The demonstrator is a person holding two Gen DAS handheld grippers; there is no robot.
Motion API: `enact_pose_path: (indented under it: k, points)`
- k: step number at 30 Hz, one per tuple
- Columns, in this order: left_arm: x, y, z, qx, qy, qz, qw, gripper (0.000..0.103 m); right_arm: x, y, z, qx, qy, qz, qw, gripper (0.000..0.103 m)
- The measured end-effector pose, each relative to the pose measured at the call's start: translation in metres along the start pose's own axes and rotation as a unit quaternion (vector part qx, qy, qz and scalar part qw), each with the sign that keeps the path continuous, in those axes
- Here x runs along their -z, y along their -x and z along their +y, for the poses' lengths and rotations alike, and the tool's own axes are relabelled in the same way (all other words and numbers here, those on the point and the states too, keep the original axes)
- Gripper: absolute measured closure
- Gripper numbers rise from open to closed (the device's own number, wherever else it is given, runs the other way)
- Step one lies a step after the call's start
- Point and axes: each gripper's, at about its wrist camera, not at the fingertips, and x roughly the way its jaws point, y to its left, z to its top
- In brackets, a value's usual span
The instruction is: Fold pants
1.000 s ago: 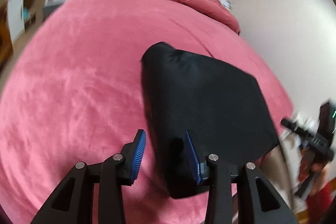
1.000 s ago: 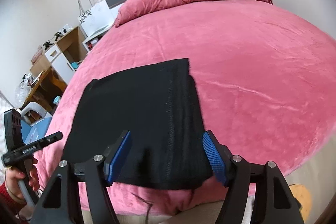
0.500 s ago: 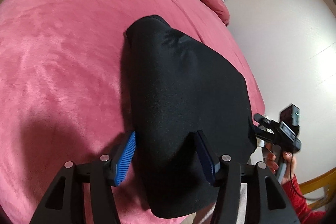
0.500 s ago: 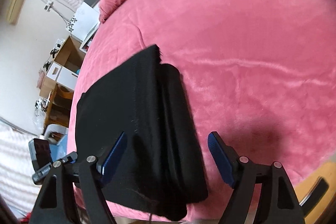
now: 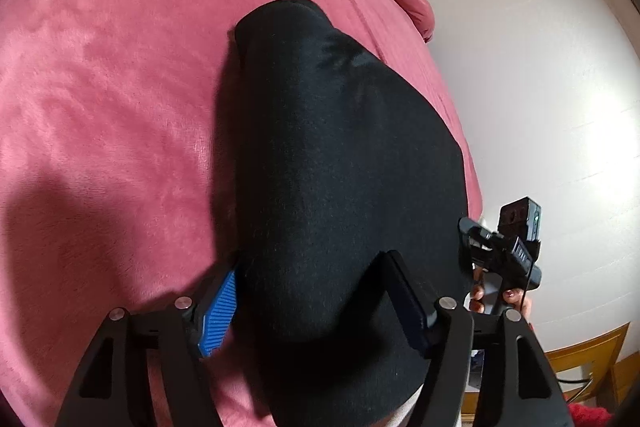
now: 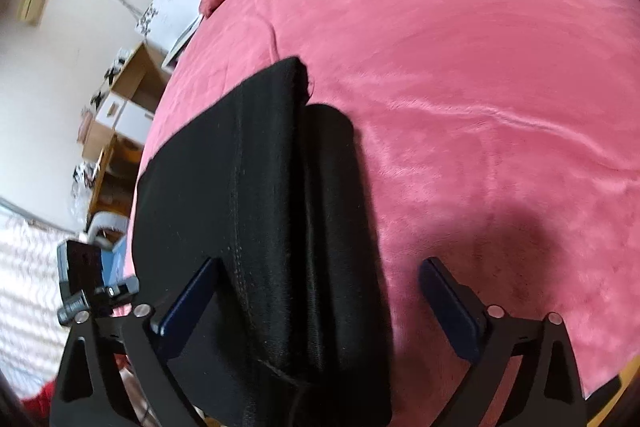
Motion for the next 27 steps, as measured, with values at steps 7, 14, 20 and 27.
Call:
enact_pose_path:
  k: [7,14,20,27]
  points:
    - [0.000,-0.001,0.001,0.004,0.003,-0.001,1.0000,0.032,-0.003,-0.013,-0.007,-0.019,-0.009,0.026,0.999,0.000]
    - [0.009,-0.007,-0.008,-0.003,-0.018,0.003,0.9998,0.035,-0.004,-0.017,-0.007,-0.044,-0.009,0.031,0.999,0.004]
    - [0.013,-0.009,-0.015,-0.007,-0.041,-0.007,0.9991,0.045,0.003,-0.023,0.005,-0.050,-0.007,0.014,0.999,0.028]
    - [0.019,0.009,-0.048,-0.033,-0.110,-0.021,0.9932,0.069,0.009,-0.009,0.030,-0.038,0.021,-0.012,0.999,0.048]
